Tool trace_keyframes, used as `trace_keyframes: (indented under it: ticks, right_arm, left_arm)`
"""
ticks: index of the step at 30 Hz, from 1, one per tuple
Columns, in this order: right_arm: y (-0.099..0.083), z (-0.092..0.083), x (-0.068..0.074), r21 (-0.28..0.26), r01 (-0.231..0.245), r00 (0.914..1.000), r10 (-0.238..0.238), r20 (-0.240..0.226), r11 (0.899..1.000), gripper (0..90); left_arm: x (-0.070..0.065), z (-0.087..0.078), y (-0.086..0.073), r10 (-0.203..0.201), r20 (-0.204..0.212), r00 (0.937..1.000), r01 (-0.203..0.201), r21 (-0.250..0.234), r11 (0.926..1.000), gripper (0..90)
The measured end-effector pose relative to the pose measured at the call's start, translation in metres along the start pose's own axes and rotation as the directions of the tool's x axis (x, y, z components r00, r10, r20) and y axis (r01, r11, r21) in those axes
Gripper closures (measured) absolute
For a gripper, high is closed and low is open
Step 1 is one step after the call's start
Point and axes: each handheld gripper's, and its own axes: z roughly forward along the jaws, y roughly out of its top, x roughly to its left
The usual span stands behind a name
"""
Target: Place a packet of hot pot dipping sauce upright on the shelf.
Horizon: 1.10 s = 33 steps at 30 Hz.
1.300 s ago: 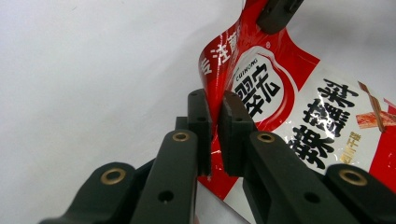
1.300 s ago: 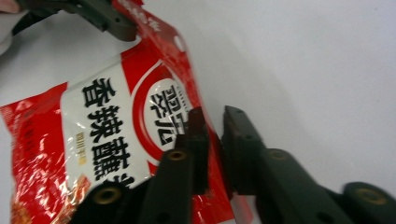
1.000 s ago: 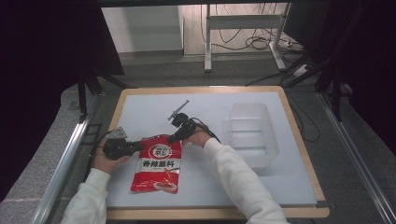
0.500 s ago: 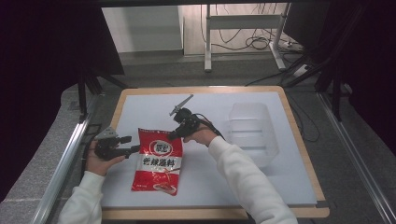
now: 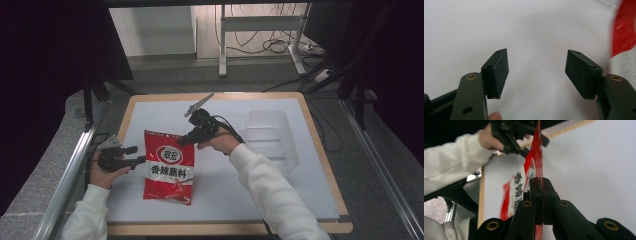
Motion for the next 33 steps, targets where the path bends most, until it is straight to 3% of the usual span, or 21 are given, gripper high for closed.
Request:
trace_keyframes:
  ticks: [5,11,17,24,33]
  right_arm:
    - [0.011,-0.014,0.015,-0.023,0.045,0.999,-0.045,-0.004,0.999,89.0]
    - [0.024,-0.038,0.032,-0.034,0.098,0.9949,-0.096,0.031,0.995,89.1]
    - [0.028,-0.053,0.029,-0.042,0.105,0.9929,-0.102,0.061,0.994,89.1]
    - [0.02,-0.078,0.021,-0.052,0.082,0.993,-0.077,0.09,0.995,89.1]
    - [0.017,-0.103,0.022,-0.049,0.101,0.9884,-0.095,0.119,0.994,89.1]
  left_arm:
    - [0.0,-0.001,0.0,-0.003,0.001,1.0,0.003,-0.004,1.0,34.7]
    - [-0.001,0.002,0.0,0.001,0.007,1.0,-0.001,0.019,0.9998,34.4]
    - [-0.003,0.005,0.0,0.004,0.01,0.9999,-0.004,0.034,0.9994,34.3]
    - [-0.003,0.007,0.0,0.013,0.012,0.9998,-0.013,0.047,0.9988,34.1]
    - [-0.004,0.009,0.0,0.009,0.016,0.9998,-0.01,0.058,0.9983,33.9]
